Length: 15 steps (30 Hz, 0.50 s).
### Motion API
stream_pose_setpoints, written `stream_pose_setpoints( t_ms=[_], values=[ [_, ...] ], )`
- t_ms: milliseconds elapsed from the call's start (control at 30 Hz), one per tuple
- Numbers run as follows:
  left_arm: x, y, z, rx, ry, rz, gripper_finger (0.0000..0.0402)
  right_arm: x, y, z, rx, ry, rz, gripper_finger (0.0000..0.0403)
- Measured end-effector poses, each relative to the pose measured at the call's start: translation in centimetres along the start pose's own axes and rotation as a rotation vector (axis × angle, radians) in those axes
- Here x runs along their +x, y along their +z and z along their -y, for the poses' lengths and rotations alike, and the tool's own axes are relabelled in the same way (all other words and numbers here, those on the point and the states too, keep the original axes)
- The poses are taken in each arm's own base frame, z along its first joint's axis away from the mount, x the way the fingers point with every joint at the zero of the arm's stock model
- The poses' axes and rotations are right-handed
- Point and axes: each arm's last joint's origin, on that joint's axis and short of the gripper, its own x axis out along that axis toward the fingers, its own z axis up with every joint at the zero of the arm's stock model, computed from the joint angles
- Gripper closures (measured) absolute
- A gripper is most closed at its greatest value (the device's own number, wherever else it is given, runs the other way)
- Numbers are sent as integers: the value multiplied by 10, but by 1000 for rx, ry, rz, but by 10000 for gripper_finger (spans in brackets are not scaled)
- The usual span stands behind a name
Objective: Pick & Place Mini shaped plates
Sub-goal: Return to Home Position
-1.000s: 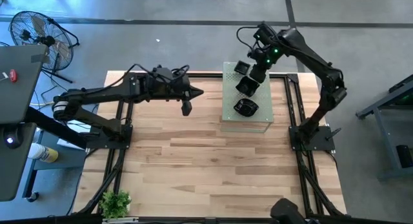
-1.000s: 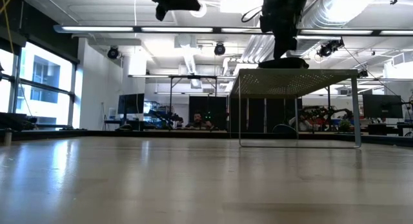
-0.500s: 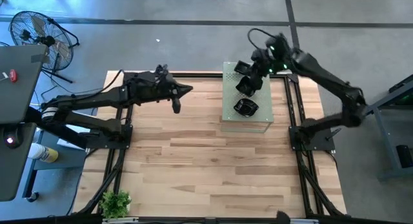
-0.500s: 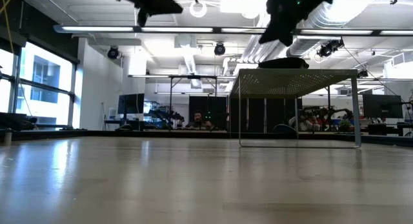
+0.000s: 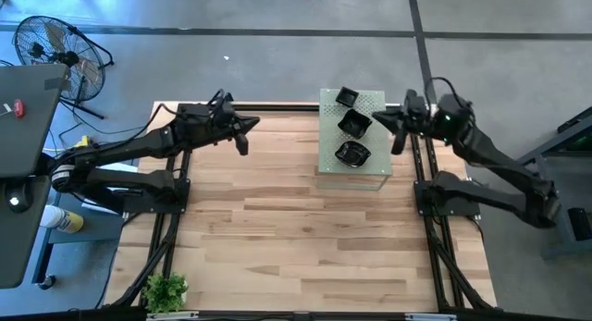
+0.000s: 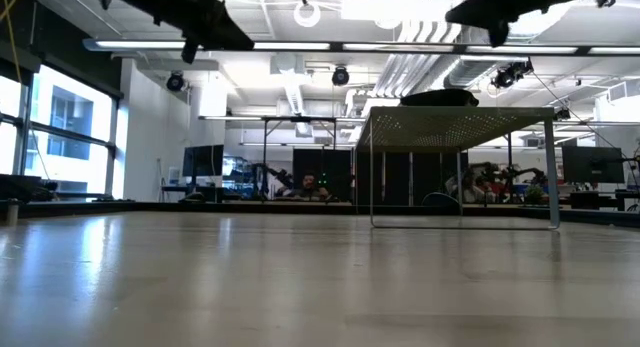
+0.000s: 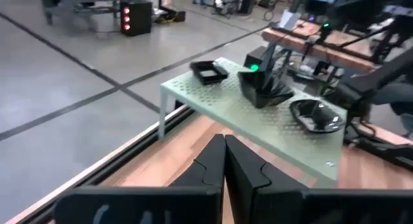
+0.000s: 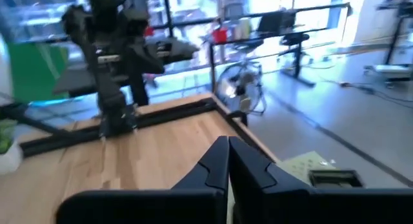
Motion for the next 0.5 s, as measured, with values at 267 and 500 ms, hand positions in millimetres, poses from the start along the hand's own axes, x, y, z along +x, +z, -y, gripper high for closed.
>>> stream_pose_setpoints(
  t_ms=[267,500],
  values=[
    [2,-6,-1,-7,23,-50,401,-29,-32,-6,71,-109,64,395],
    [1,-5,3,54,-95,-56,401,-42,-50,-9,-14,-133,135,390]
  ],
)
